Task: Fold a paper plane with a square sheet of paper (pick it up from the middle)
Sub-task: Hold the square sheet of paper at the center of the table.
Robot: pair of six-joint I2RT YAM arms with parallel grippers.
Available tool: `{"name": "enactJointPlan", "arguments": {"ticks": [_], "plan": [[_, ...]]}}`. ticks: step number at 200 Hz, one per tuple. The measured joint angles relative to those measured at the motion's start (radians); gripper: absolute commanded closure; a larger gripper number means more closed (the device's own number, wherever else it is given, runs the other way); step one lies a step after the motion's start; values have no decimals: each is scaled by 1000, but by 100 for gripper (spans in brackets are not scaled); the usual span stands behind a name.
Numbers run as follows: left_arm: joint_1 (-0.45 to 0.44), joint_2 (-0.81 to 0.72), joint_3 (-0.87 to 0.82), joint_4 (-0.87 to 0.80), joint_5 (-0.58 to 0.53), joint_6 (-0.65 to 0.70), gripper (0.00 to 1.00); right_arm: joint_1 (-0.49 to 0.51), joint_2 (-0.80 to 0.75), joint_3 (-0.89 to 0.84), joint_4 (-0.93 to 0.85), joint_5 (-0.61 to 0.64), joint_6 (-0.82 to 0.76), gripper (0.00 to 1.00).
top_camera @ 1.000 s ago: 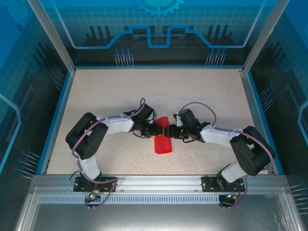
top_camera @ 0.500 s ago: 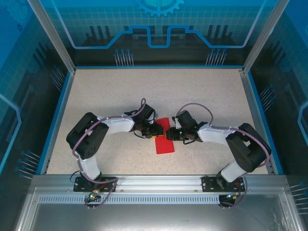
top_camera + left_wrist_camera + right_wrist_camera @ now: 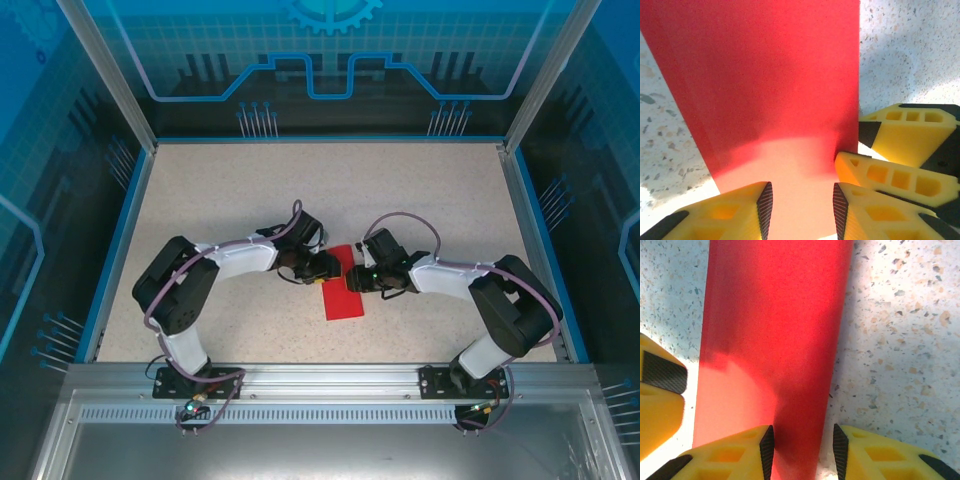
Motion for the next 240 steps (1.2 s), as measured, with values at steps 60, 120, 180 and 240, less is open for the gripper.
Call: {"name": "enactJointPlan", "arguments": {"ticks": [60, 120, 180, 240], "plan": [[9, -63, 0, -63, -42, 23, 59, 3, 0, 0, -8, 11, -15, 60], [61, -143, -5, -101, -76, 31, 59, 22, 13, 12, -7, 18, -14, 59], [66, -149, -16, -112, -77, 45, 59, 25, 20, 20, -11, 27, 5, 60], [66, -149, -18, -112, -77, 45, 58, 25, 21, 21, -11, 29, 13, 60]]}}
